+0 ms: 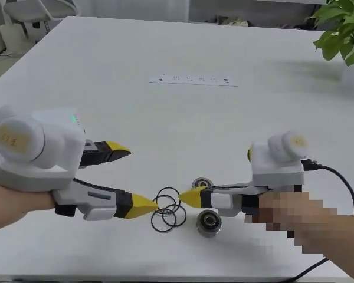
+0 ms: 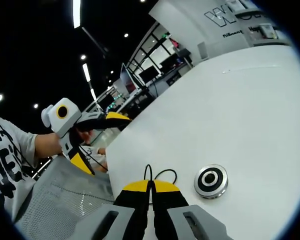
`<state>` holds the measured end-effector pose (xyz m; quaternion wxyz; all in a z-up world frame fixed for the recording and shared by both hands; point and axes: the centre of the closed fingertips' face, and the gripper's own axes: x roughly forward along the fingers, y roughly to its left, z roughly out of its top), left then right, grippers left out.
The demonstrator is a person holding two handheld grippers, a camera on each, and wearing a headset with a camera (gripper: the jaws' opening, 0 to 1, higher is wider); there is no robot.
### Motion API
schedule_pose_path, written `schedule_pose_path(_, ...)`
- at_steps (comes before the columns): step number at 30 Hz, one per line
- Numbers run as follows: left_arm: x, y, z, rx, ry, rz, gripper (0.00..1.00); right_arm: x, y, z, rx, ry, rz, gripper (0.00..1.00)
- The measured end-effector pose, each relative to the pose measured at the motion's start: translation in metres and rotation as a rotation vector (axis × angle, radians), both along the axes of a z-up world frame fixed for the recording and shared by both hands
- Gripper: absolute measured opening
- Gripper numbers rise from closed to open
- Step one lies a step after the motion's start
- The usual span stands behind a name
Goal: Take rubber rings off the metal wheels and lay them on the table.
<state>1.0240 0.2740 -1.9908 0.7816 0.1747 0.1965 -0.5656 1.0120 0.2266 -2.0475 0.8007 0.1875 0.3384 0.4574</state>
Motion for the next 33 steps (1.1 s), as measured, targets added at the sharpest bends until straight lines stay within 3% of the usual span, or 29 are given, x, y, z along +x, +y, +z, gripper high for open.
schedule_pose_path(8, 0.000, 0.000, -0.001, 0.000, -0.002, 0.001, 0.65, -0.002, 0.001, -0.011, -0.036, 0.031, 0.013, 0.00)
schedule_pose_path(14, -0.006, 0.002, -0.007, 0.040, -0.029, -0.028, 0.66, -0.002, 0.001, -0.015, -0.054, 0.043, 0.014, 0.00)
schedule_pose_path(33, -0.012, 0.005, -0.014, 0.059, -0.009, -0.033, 0.66, -0.001, -0.001, -0.023, -0.104, 0.044, 0.021, 0.00)
